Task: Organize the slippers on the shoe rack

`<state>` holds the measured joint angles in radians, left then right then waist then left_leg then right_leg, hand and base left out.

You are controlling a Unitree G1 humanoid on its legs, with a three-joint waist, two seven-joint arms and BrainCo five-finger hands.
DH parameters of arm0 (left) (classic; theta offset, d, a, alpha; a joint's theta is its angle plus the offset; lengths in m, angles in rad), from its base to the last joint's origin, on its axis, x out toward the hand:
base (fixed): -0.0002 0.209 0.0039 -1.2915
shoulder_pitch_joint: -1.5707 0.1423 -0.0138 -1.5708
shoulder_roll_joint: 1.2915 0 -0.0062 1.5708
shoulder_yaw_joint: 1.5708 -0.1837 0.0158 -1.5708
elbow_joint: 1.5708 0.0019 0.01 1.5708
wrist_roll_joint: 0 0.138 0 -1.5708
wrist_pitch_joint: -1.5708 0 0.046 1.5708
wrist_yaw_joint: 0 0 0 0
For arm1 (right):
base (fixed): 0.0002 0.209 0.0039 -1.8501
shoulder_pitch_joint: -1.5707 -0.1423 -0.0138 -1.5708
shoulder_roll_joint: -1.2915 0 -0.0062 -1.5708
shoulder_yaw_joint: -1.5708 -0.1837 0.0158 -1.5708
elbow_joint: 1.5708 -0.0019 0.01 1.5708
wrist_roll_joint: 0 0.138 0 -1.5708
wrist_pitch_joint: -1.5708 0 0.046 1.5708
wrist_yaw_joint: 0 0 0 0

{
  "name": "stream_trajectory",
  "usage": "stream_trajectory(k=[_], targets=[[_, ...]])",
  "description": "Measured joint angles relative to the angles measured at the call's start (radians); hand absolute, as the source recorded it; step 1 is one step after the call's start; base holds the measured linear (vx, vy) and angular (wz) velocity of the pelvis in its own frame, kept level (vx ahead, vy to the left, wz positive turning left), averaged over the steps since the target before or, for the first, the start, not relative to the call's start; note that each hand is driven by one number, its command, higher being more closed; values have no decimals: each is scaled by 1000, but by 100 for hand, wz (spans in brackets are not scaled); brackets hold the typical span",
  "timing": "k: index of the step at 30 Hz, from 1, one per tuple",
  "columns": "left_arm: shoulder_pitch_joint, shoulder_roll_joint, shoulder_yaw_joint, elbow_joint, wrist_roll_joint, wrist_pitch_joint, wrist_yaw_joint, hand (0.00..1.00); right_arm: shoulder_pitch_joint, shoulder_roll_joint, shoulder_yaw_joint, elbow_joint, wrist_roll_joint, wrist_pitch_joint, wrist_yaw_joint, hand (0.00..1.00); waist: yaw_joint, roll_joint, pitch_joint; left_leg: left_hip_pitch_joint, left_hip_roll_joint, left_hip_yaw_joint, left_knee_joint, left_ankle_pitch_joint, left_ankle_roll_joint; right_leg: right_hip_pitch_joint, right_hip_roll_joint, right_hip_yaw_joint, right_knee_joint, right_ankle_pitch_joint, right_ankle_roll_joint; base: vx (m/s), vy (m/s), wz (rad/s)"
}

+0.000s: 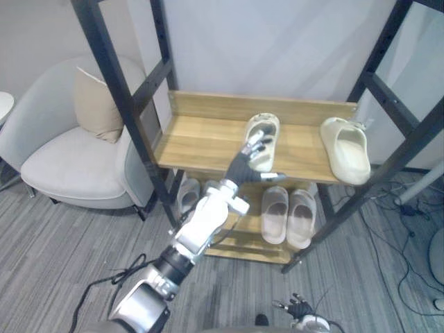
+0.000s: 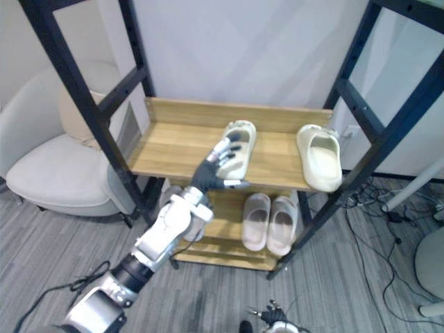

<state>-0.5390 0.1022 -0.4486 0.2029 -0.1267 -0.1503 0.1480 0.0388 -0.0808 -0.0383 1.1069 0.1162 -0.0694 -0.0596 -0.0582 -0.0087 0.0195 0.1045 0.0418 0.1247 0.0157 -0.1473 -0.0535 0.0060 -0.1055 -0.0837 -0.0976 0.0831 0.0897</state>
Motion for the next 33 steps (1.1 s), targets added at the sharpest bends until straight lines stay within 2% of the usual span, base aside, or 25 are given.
stream_trajectory(k=[7, 11, 14, 16, 19, 33], targets=[[-151, 4, 94, 169, 102, 15, 71, 0, 10, 3, -37, -33, -8, 8, 7, 0, -13, 1, 11, -1, -1, 4, -2, 0, 0, -4, 0, 5, 0, 0, 0, -2, -3, -1], [-209, 12, 108, 269, 163, 50, 108, 0, 9, 3, -43, -54, -9, 8, 19, 0, -22, 6, 33, -2, 0, 12, -6, 0, 0, -11, 2, 14, 0, 0, 0, 0, -7, -5], [-228, 23, 108, 312, 181, 59, 114, 0, 11, 6, -60, -68, -10, 9, 20, 0, -29, 12, 37, -3, 0, 26, -13, 0, 0, -23, 4, 26, 0, 1, 0, 13, -12, -14], [-270, 34, 108, 388, 207, 78, 114, 0, 9, 8, -79, -72, -9, 8, 21, 0, -44, 16, 40, -11, -2, 33, -14, -1, 1, -38, 5, 41, 1, 3, 1, 27, -14, -17], [-297, 34, 107, 424, 236, 80, 114, 0, 8, 15, -103, -75, -8, 7, 22, 0, -53, 20, 42, -13, -2, 33, -14, -1, 1, -45, 7, 46, 6, 6, -2, 32, -16, -9], [-396, 39, 147, 586, 243, 94, 148, 0, 20, 23, -153, -113, -7, -1, 23, 0, -55, 46, 58, -21, -5, 74, -13, -4, 5, -78, 12, 99, 0, 26, -3, -44, -27, -11]])
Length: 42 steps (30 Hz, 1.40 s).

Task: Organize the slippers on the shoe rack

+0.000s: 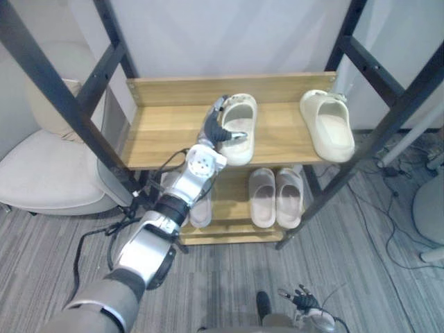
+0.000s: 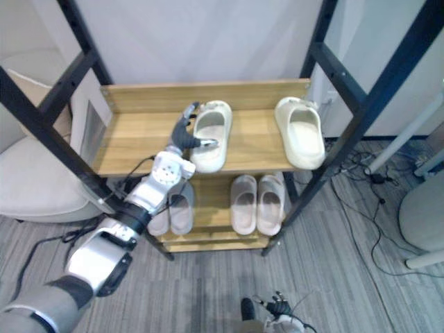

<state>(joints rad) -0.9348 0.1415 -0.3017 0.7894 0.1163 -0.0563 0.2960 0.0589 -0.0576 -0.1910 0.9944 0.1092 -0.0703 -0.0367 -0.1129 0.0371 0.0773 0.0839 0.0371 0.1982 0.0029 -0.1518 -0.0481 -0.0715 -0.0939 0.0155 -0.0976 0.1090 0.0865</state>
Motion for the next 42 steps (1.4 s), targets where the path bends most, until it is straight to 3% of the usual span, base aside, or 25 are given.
stream_trajectory(k=[14, 15, 22, 42], targets=[[-68, 2, 48, 133, -31, 20, -24, 0, 0, -2, -5, -1, 1, -2, 5, 0, -1, 14, 6, -7, 4, 12, 0, -1, -3, -13, 6, 13, 1, 3, -1, -15, -28, -3], [-73, 5, 50, 134, -40, 20, -25, 100, 0, -2, -6, -2, 2, -2, 8, 0, 0, 16, 7, -14, 3, 13, 1, -1, -3, -21, 5, 16, 2, 5, -1, -24, -31, -5], [-108, 50, 87, 188, -60, 25, -42, 100, 0, -3, -6, -4, 9, -2, 19, 0, 1, 26, 6, -16, 4, 33, 1, -1, -3, -34, 9, 30, 7, 11, -3, -17, -30, -9], [-120, 41, 89, 200, -62, 19, -62, 100, -4, -14, -1, -3, 9, -3, 26, 0, -3, 37, 6, -16, 4, 31, 0, -1, -4, -35, 11, 29, 7, 10, -3, -4, -11, 0]])
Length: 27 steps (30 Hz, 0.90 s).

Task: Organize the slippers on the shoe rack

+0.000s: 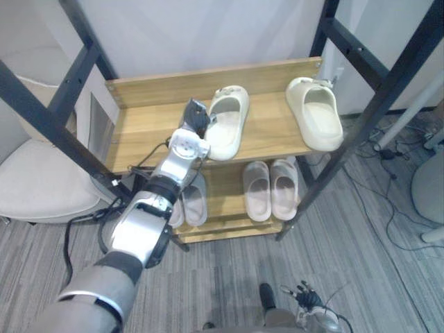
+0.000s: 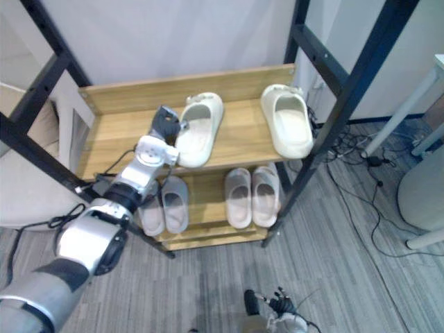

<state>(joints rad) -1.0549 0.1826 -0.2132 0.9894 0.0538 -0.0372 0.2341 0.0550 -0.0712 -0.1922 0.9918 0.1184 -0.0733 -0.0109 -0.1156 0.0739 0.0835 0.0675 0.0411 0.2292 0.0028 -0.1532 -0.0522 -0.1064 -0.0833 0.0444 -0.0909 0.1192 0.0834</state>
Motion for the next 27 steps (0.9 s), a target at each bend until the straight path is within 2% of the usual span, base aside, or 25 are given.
stream_trajectory(k=[10, 15, 20, 27], targets=[[0, -23, -5, 0, -53, 0, 9, 100, -3, 0, 2, 2, 0, 1, -1, 0, -5, 0, 0, -1, -1, -7, 0, 0, 0, 2, -2, -6, 0, 0, 0, 0, 0, 0], [0, -42, -18, 0, -77, 2, 45, 100, -5, 1, -1, 3, 1, 3, -1, 0, -8, 1, -1, -1, -3, -8, 0, 0, 1, 2, -4, -6, 0, 0, 0, 0, 0, 0], [-14, -52, -52, 7, -96, 5, 48, 100, -5, 10, -31, 4, 0, 5, -2, 0, -9, 2, -1, -1, -3, -6, 0, 0, 1, 2, -4, -4, 0, 0, 0, 0, 0, 0], [-27, -140, -129, -25, -125, 5, 45, 100, -4, 30, -81, 3, 1, 7, -7, 0, -9, 3, -3, -10, -17, -1, 3, 4, 6, -14, -16, 29, 1, 7, 10, -7, -7, -6]])
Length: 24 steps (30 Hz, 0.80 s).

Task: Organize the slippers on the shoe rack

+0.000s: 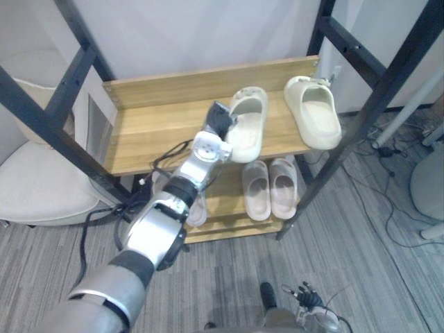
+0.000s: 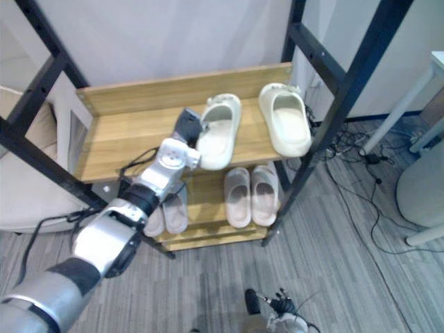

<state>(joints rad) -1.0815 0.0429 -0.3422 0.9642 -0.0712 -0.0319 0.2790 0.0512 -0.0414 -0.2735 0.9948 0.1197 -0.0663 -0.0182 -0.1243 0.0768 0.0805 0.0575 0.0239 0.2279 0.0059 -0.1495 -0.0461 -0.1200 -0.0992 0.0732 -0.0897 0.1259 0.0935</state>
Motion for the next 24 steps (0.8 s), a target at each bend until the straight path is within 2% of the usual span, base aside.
stream_trajectory(k=[3, 7, 18, 24], targets=[[0, -44, -20, -11, -6, 0, 2, 100, 0, 1, -10, -1, 0, 1, 0, 0, 1, 0, 0, -7, -3, -5, 10, 1, 2, -2, -8, 4, 0, 3, 5, -11, -10, 1], [0, -61, -31, -11, -12, 0, 2, 100, 5, 1, -37, -1, 0, 5, -1, 0, 9, 2, -2, -10, -6, -18, 13, 2, 5, 0, -14, -1, 0, 6, 9, -44, -33, 6], [0, -63, -26, -11, -32, 4, 2, 100, 5, 2, -40, -1, 1, 6, -1, 0, 9, 1, -3, -10, -15, -17, 14, 3, 7, -2, -22, 4, 0, 10, 14, -10, -8, 1], [-6, -62, 11, -11, -49, 18, 0, 100, 5, 3, -50, -1, 2, 6, -1, 0, 8, 1, -3, -10, -15, -15, 14, 3, 7, -4, -22, 7, 0, 10, 14, -3, -17, -1]])
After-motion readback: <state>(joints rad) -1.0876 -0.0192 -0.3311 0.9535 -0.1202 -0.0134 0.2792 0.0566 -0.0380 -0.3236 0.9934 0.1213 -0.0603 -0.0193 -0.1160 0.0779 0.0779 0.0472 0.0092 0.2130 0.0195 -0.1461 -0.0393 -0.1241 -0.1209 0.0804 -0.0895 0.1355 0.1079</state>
